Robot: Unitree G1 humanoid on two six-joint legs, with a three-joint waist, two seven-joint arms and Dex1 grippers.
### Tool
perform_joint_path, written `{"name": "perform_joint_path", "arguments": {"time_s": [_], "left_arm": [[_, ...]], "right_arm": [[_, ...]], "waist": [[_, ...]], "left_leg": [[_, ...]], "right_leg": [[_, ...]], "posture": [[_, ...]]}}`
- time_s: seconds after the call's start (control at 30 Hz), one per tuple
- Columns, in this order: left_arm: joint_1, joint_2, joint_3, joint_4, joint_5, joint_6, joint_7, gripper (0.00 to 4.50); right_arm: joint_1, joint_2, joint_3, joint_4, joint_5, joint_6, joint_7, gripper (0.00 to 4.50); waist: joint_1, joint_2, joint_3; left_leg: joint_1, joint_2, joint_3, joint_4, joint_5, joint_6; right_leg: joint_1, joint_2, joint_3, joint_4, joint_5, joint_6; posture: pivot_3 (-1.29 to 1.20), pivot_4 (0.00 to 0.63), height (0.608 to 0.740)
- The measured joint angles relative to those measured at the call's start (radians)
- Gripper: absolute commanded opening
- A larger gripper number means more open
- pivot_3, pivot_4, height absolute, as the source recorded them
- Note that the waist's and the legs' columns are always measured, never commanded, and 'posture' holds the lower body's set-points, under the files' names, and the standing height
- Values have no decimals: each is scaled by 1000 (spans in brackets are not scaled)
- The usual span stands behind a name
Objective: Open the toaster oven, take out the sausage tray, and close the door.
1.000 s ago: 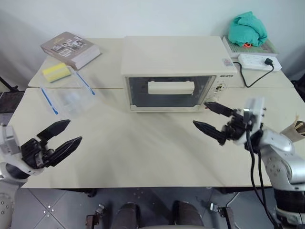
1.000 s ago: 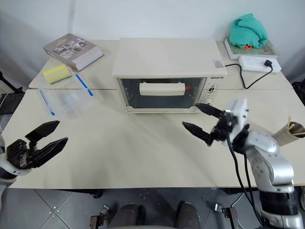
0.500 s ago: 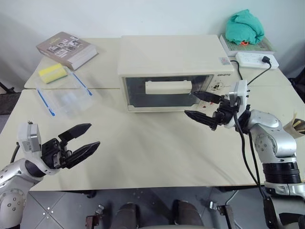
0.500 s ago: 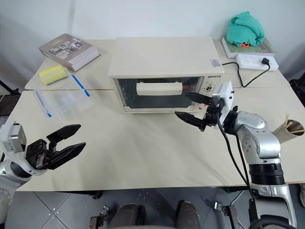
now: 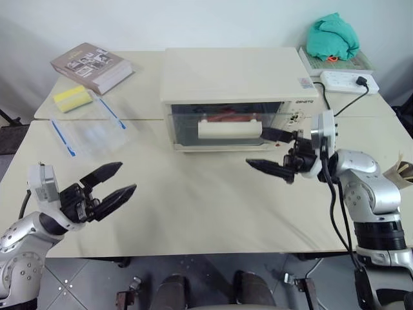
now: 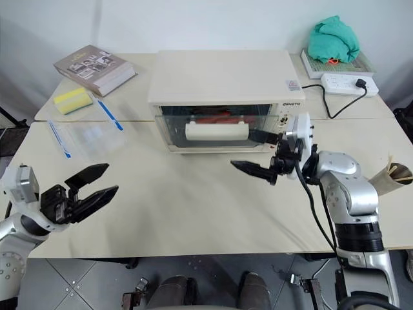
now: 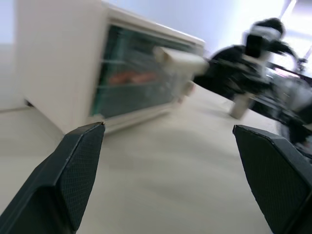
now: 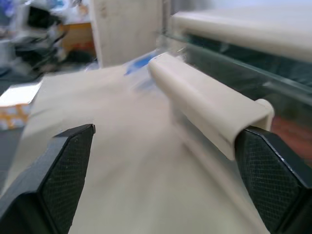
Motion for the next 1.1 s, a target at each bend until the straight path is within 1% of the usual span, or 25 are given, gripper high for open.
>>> {"name": "perform_joint_path", "arguments": {"time_s": [0.07, 0.13, 0.23, 0.37, 0.5, 0.53, 0.67, 0.8, 0.87, 0.93, 1.1], "left_arm": [[-29, 0, -12, 6, 4, 6, 9, 4077], [-114, 0, -40, 47, 5, 34, 44, 3723], [-249, -5, -86, 139, 63, 38, 102, 2742], [-433, -54, -183, 242, 140, 28, 133, 1520], [-509, -87, -284, 293, 191, 27, 103, 249], [-523, -91, -311, 316, 217, 19, 89, 18], [-545, -132, -362, 359, 277, -16, 65, 18], [-545, -133, -399, 368, 316, -40, 26, 18], [-541, -130, -424, 376, 347, -60, -1, 18], [-522, -126, -448, 383, 379, -77, -25, 18], [-481, -126, -481, 395, 440, -112, -51, 18]], "right_arm": [[42, -15, 20, -17, -42, -68, 33, 4500], [100, -22, 30, -18, -110, -183, 61, 4500], [148, -23, 57, 2, -185, -317, 79, 4500], [148, -4, 61, 32, -225, -422, 60, 4500], [145, -1, 61, 51, -239, -474, 41, 4500], [145, -1, 61, 52, -241, -479, 36, 4500], [161, -2, 60, 48, -241, -495, 16, 4500], [211, -12, 57, 31, -250, -496, -9, 4500], [286, -35, 27, -2, -251, -495, -34, 4500], [391, -63, -33, -30, -251, -493, -62, 4500], [633, -114, -179, -36, -272, -519, -106, 4500]], "waist": [[-1, 0, 0], [3, 0, 0], [2, 0, 0], [1, -1, 0], [-4, -1, 0], [-2, -1, 0], [0, -2, 0], [2, -2, 0], [11, -2, 0], [23, -2, 0], [29, -2, 0]], "left_leg": [[0, 0, 1, 0, 0, 0], [1, 0, 0, 0, 0, 0], [1, 0, 2, 1, 0, 0], [1, 0, 2, 1, 0, 0], [1, 0, 2, 0, 0, 0], [1, 0, 2, 0, 0, 0], [1, 0, 2, 1, 0, 0], [1, 0, 2, 1, 0, 0], [1, 0, 1, 1, 0, 0], [0, -1, 2, 1, 0, 0], [0, -1, 3, 2, 0, 1]], "right_leg": [[0, 0, 1, 0, 0, 0], [0, 0, 0, 1, 0, 0], [0, 0, 1, 0, 0, 0], [0, 0, 1, 0, 0, 1], [0, 0, 1, 0, 0, 1], [0, 1, 1, 0, 0, 1], [0, 0, 1, 0, 0, 1], [0, 0, 1, 0, 0, 1], [0, 0, 1, 0, 0, 1], [0, 0, 1, -1, 1, 1], [2, 0, 2, -2, 1, 1]], "posture": [[0, 150, 740], [0, 150, 740], [0, 150, 740], [0, 150, 740], [0, 150, 740], [0, 150, 740], [0, 150, 740], [0, 150, 740], [0, 150, 740], [0, 150, 740], [0, 150, 740]]}}
